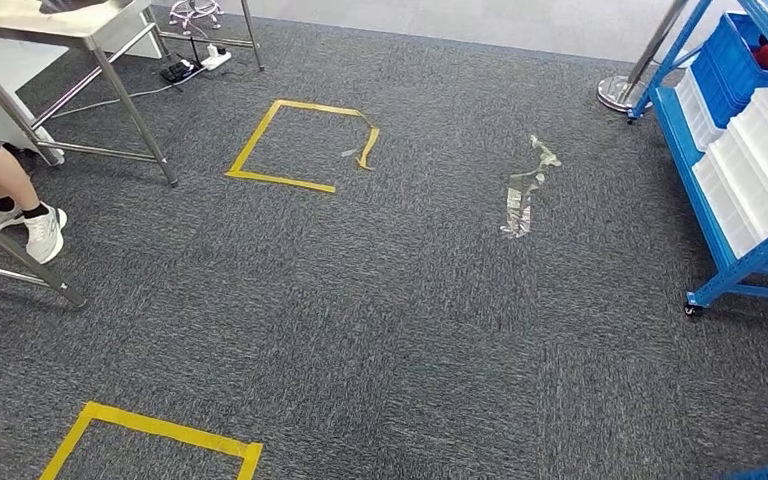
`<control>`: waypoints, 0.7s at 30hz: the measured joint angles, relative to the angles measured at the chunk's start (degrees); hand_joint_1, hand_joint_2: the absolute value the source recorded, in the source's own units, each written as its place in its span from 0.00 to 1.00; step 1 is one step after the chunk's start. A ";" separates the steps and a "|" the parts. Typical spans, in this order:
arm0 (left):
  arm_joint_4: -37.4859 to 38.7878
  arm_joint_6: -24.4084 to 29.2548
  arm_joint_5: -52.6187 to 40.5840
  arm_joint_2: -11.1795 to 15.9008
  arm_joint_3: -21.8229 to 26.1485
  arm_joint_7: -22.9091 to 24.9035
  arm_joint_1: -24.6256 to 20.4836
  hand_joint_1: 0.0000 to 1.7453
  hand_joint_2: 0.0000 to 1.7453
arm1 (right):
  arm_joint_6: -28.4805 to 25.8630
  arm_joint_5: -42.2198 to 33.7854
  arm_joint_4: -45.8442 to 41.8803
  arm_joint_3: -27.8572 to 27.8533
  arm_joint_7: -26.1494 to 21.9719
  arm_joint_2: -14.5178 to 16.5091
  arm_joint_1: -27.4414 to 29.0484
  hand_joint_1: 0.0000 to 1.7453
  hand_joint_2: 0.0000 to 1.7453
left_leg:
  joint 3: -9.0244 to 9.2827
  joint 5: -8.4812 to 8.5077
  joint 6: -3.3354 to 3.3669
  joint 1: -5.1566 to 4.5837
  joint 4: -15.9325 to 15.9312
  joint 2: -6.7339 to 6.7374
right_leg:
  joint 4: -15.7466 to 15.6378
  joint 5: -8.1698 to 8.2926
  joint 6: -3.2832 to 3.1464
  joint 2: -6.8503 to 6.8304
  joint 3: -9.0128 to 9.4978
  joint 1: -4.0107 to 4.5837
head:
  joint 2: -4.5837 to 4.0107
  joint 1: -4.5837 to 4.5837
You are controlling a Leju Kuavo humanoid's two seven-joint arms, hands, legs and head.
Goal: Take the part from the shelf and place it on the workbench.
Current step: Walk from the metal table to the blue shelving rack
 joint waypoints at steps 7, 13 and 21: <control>0.00 -0.11 -0.01 -0.05 -0.02 -0.04 -0.11 0.00 1.00 | 0.00 -0.09 -0.05 -0.70 -0.02 0.07 -0.04 0.00 0.00 | -4.07 -6.64 -1.59 0.55 10.16 -3.90 | -0.20 0.73 -2.69 3.37 -0.02 -0.32 | 0.00 -0.71; 0.00 -0.21 0.18 0.01 -0.01 -0.16 -0.11 0.00 1.00 | 0.04 -0.05 -0.07 -0.87 -0.17 0.16 0.04 0.00 0.00 | -3.05 -1.76 -0.99 0.71 6.86 -6.21 | 0.01 0.72 -2.84 7.15 0.21 0.22 | 0.00 -0.78; 0.00 -0.31 0.72 0.01 0.05 -0.74 -0.05 0.00 1.00 | 0.04 0.27 -0.09 -0.89 -0.25 0.37 0.10 0.00 0.00 | -0.33 0.63 1.05 0.46 -0.22 -5.13 | 6.02 -1.85 -1.43 5.85 -4.07 0.35 | 0.00 -0.60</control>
